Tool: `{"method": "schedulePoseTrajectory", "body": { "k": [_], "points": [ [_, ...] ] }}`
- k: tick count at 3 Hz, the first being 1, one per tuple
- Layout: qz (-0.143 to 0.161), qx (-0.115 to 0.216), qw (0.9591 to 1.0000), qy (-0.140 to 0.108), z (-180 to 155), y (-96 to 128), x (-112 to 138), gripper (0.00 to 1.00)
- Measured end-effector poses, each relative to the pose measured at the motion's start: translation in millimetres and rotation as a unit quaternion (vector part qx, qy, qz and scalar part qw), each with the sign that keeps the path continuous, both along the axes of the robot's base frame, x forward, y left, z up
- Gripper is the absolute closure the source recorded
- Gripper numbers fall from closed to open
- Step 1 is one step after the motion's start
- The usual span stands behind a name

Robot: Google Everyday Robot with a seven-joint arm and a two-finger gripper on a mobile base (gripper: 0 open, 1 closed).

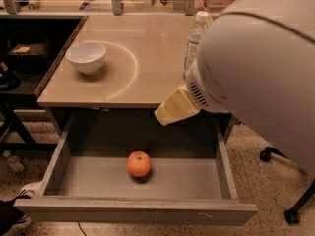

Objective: Place orange into top drawer

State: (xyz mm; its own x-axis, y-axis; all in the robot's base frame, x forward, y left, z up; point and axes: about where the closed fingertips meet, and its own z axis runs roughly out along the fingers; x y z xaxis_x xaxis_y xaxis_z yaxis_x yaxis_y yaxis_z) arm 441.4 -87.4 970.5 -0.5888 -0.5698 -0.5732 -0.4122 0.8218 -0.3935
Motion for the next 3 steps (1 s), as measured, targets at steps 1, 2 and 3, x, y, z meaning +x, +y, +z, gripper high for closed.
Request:
{"method": "schedulePoseTrajectory", "body": {
  "k": [1,2,3],
  "points": [
    [-0.057,-0.001,0.9981,0.022,-15.7,-47.8,19.1,0.00],
    [-0.127,-0.012,0.9891,0.074,-51.6,-119.0,55.0,0.00],
    [-0.182,-0.006,0.9774,0.108,-78.9,-160.7,89.3,0.00]
  ]
}}
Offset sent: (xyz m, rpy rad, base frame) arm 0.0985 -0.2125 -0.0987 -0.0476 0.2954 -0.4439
